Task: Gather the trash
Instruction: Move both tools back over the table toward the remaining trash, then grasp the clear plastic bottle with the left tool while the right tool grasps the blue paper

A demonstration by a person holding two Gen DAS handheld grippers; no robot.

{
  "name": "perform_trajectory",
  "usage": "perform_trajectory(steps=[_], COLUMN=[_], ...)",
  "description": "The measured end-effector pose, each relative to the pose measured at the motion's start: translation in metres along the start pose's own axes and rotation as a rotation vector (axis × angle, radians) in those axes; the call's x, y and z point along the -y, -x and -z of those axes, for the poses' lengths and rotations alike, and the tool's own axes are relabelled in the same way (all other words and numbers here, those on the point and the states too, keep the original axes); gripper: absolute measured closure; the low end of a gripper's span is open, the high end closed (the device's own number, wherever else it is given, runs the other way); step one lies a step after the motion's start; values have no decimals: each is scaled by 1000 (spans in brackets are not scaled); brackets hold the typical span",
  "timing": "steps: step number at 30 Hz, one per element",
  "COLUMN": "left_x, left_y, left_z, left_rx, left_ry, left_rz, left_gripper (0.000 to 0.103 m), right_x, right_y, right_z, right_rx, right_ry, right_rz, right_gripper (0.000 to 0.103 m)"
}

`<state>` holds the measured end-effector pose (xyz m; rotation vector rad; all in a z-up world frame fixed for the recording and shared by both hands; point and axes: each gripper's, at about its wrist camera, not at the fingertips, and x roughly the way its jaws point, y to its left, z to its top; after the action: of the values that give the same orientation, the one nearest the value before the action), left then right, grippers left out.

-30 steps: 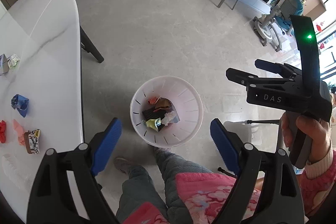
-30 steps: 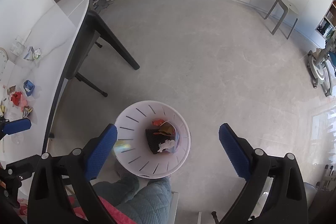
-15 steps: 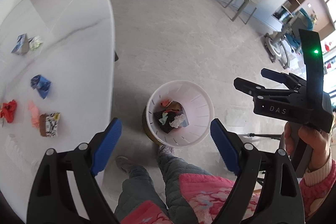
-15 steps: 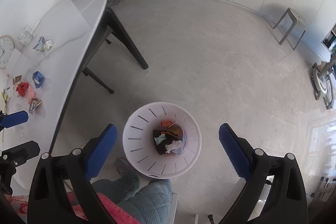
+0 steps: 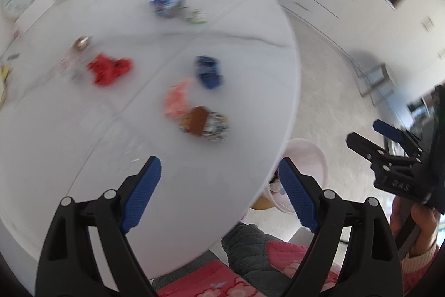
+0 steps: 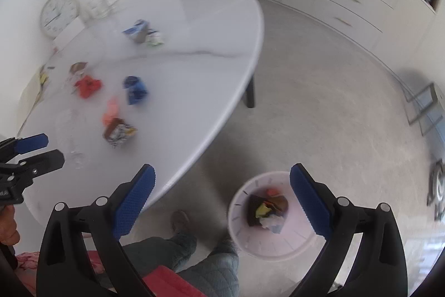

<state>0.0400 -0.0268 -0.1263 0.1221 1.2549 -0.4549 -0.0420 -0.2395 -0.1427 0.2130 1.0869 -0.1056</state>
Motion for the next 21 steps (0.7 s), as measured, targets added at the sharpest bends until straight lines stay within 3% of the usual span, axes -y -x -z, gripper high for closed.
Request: perform_trajectory(steps=[8, 14, 21], left_x=[-93, -114, -117], left_y=[-13, -34, -59], left_z=[7, -3, -17], left_rx=[-39, -66, -95], left_ry=[355, 495, 612], left_rz=[-126, -226, -274], left_gripper=[21, 21, 21], right_x=[-73, -90, -91], right_y=[-25, -43, -68], right_z=[-26, -48, -74], right_rx=[-25, -49, -68], right_ry=[136, 203, 253], right_rz=[-97, -124, -137], right_gripper=[6, 6, 6])
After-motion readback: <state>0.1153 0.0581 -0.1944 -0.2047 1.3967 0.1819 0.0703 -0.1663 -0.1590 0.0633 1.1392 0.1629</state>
